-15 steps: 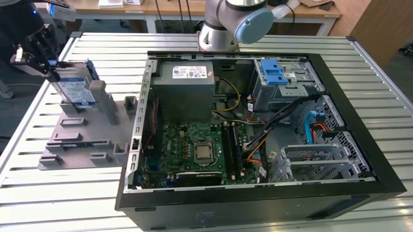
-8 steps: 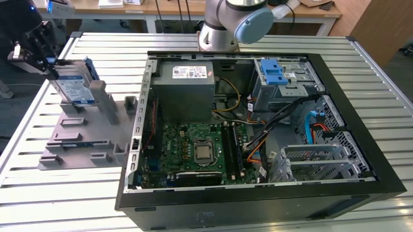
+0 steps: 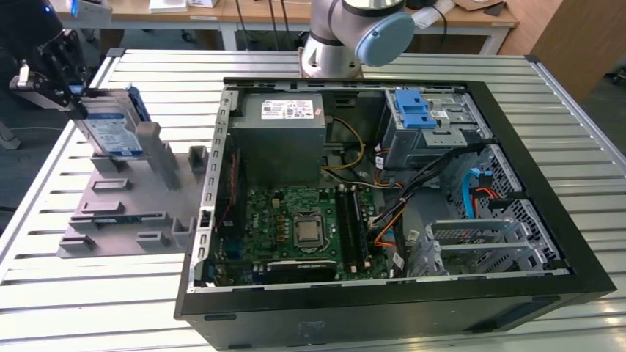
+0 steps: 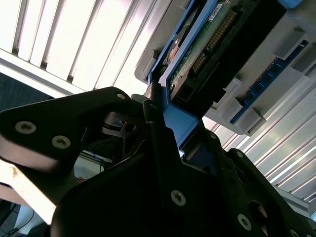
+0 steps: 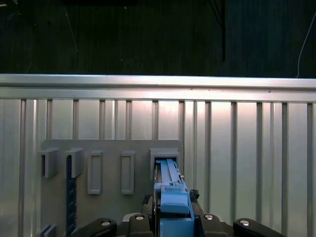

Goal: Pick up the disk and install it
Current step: 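Pick up the disk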

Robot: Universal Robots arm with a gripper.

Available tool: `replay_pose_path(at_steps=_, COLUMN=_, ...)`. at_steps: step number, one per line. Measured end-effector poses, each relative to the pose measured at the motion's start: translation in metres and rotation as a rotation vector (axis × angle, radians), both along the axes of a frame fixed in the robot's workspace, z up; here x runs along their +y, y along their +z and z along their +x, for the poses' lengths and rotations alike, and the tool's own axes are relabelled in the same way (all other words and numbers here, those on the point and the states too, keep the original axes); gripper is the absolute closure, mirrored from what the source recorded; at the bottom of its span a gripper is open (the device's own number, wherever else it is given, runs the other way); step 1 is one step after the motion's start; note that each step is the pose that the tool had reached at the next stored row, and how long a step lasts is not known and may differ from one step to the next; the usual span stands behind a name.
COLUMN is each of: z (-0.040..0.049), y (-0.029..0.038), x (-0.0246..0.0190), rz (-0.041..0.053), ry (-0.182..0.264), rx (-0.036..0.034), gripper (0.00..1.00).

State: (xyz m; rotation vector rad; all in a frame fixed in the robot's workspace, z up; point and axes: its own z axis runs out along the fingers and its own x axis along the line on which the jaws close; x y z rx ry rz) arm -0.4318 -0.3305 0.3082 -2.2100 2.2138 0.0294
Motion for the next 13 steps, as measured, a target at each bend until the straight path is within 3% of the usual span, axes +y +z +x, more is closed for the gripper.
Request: replay_pose_path(at_steps=13, z=0.0, y=0.009, x=0.0, rz=0.0, ry=0.0, rx=0.0, gripper=0.64)
